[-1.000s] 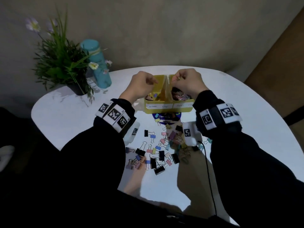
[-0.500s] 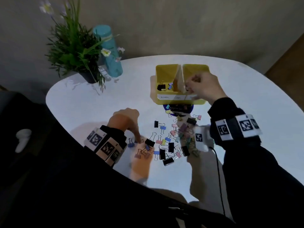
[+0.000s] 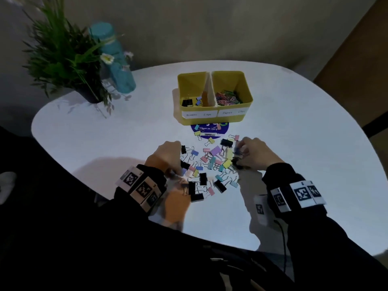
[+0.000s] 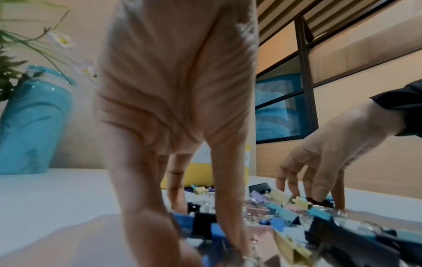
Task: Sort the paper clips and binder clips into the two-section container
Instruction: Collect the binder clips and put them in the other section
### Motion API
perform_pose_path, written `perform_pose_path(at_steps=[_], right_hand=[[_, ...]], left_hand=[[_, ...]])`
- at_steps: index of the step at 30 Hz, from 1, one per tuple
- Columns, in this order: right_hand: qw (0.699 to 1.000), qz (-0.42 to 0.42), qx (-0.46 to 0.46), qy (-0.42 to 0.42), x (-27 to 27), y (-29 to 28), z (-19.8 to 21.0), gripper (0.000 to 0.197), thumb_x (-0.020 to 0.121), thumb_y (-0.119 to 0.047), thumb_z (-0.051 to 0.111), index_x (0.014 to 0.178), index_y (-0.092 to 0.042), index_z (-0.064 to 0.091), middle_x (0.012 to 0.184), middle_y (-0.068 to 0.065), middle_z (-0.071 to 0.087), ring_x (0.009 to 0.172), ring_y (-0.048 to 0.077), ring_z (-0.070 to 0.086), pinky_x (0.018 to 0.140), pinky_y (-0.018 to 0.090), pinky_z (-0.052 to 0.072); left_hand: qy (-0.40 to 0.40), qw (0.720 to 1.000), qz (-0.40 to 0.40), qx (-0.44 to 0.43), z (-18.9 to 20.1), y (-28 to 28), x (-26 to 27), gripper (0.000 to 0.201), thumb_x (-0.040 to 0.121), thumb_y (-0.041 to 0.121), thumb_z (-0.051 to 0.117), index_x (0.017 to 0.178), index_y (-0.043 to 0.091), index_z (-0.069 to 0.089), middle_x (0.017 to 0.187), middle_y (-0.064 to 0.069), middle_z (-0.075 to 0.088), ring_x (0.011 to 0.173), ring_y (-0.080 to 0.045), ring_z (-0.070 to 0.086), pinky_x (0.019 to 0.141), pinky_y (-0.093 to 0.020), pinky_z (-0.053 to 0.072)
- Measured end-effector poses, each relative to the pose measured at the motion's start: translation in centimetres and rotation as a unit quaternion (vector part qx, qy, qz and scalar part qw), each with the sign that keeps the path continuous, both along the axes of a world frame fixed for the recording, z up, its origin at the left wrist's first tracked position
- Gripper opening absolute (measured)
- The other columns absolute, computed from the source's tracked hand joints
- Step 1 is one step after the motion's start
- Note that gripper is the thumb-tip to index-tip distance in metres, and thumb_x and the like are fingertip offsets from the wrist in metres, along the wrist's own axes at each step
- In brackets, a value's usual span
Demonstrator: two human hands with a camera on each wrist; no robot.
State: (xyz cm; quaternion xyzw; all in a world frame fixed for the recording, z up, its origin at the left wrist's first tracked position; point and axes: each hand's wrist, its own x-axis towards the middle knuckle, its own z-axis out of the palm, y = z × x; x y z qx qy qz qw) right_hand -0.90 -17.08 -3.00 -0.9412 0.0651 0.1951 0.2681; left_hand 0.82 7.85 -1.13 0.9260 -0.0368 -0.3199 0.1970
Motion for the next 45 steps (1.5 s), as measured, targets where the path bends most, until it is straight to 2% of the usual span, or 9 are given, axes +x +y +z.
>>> perform_pose_path(at_steps=[4,8,13,19,24,30,36,40,45], right_hand=[[0.998,-0.014,0.048,0.029,-0.3,0.4,0.8,0.078,0.063,-0.033,0.088,0.127,-0.025,0.044,0.120,0.008,0.040,0.099,0.024,0.051,0.075,0.031,0.044],[0.999,0.010,-0.013,0.041,-1.0,1.6,0.4,0.102,0.051,-0.042,0.092,0.132,-0.032,0.031,0.123,0.006,0.027,0.112,0.032,0.044,0.092,0.044,0.047],[0.999,-0.004,0.033,0.002,0.6,3.7,-1.4,0.085,0.058,-0.043,0.086,0.128,-0.024,0.041,0.125,0.008,0.031,0.118,0.032,0.045,0.100,0.045,0.045],[0.999,-0.040,-0.019,-0.013,2.0,4.9,-2.5,0.037,0.084,-0.033,0.066,0.113,-0.015,0.051,0.125,0.013,0.034,0.111,0.041,0.048,0.098,0.044,0.044],[0.997,-0.054,0.038,-0.032,2.8,4.0,-2.7,0.012,0.086,-0.026,0.066,0.090,-0.016,0.060,0.117,0.013,0.049,0.090,0.021,0.043,0.078,0.029,0.038],[0.991,-0.069,0.103,-0.058,2.8,3.6,-2.8,0.018,0.089,-0.025,0.065,0.075,-0.016,0.058,0.106,0.019,0.059,0.107,0.031,0.052,0.074,0.028,0.035],[0.998,-0.050,0.037,-0.032,1.9,5.1,-2.6,0.068,0.059,-0.048,0.086,0.106,-0.018,0.048,0.117,0.009,0.035,0.104,0.032,0.048,0.094,0.041,0.047],[0.999,-0.020,0.039,-0.024,2.3,5.3,-2.4,0.059,0.066,-0.039,0.085,0.108,-0.015,0.052,0.114,0.011,0.038,0.099,0.030,0.048,0.085,0.035,0.046],[0.997,-0.007,0.065,-0.027,2.9,4.3,-1.7,0.031,0.072,-0.019,0.083,0.093,-0.006,0.065,0.093,0.007,0.054,0.086,0.019,0.049,0.061,0.018,0.039]], left_hand=[[-0.003,0.995,0.055,-0.083,-0.2,-0.8,0.4,0.060,0.072,0.012,0.079,0.115,0.009,0.038,0.100,-0.016,0.058,0.064,-0.025,0.062,0.057,-0.039,0.057],[-0.042,0.997,0.037,-0.049,-0.6,-2.0,0.3,0.092,0.048,0.035,0.093,0.117,0.018,0.034,0.106,-0.006,0.045,0.089,-0.025,0.057,0.056,-0.038,0.059],[-0.099,0.995,-0.001,0.022,-1.9,-3.8,1.1,0.081,0.065,0.040,0.081,0.127,0.019,0.034,0.116,-0.012,0.045,0.097,-0.030,0.051,0.073,-0.038,0.049],[-0.110,0.994,-0.007,-0.003,-2.7,-4.0,2.4,0.041,0.083,0.025,0.066,0.116,0.020,0.041,0.112,-0.017,0.048,0.084,-0.032,0.051,0.066,-0.035,0.043],[-0.081,0.993,0.009,-0.080,-2.2,-3.2,3.3,0.033,0.080,0.012,0.066,0.100,0.020,0.041,0.093,-0.014,0.050,0.057,-0.024,0.051,0.050,-0.036,0.055],[-0.135,0.988,0.002,-0.069,-2.1,-3.1,3.6,0.038,0.078,0.012,0.071,0.097,0.019,0.039,0.090,-0.010,0.053,0.068,-0.024,0.050,0.045,-0.025,0.035],[-0.125,0.981,0.044,-0.140,-2.7,-2.1,3.5,0.040,0.073,0.007,0.072,0.093,0.022,0.040,0.097,-0.015,0.054,0.071,-0.033,0.060,0.054,-0.035,0.055],[-0.108,0.966,0.068,-0.225,-2.4,-0.9,3.2,0.037,0.070,-0.008,0.068,0.079,0.017,0.042,0.080,-0.007,0.044,0.064,-0.026,0.045,0.048,-0.029,0.052],[-0.107,0.942,0.085,-0.306,1.1,0.9,2.5,0.031,0.072,-0.011,0.068,0.083,0.012,0.051,0.088,-0.019,0.056,0.063,-0.033,0.066,0.061,-0.045,0.061]])
